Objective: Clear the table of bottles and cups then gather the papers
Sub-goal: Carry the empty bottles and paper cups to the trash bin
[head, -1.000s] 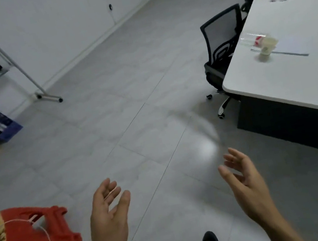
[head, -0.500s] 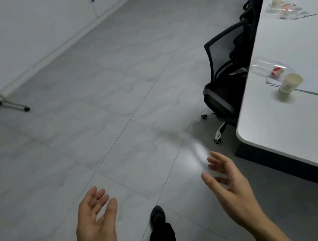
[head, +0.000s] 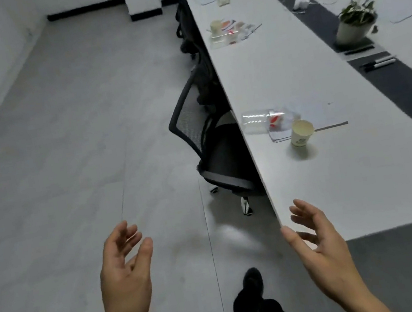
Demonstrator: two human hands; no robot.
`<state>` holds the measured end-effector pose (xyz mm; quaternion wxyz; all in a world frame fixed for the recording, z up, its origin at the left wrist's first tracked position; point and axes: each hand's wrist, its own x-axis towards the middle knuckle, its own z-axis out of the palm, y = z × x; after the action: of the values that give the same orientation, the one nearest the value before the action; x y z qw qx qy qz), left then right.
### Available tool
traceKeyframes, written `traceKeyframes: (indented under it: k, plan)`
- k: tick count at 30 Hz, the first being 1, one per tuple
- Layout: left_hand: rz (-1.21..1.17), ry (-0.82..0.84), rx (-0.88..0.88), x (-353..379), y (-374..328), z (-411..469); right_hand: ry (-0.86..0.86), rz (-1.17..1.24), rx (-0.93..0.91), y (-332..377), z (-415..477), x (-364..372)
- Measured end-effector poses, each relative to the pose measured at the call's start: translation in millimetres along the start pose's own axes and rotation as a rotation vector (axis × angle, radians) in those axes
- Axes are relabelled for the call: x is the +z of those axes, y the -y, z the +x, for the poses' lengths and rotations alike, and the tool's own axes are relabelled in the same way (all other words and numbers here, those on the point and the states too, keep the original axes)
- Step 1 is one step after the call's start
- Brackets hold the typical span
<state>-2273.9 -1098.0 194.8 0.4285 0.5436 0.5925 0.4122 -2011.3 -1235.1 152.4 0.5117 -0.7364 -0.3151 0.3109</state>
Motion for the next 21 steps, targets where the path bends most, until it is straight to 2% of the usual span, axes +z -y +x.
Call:
traceKeyframes:
  k: [6, 12, 16, 21]
  plan:
    - [0.080, 0.257, 0.001, 108.3, -19.1, 102.7, -0.178, 0.037, 0.111, -9.2, 117.7, 8.3]
    - [0.170, 0.440, 0.151, 183.6, -69.4, 194.7, -0.211, 0.025, 0.117, 20.5, 222.9, 11.7]
    - [0.186, 0.531, 0.184, 238.4, -79.8, 236.8, -0.259, 0.007, 0.175, 18.5, 260.6, 2.7]
    - [0.368, 0.841, 0.188, 329.1, -51.9, 273.9, -0.406, -0.047, 0.335, -17.1, 288.0, -7.4]
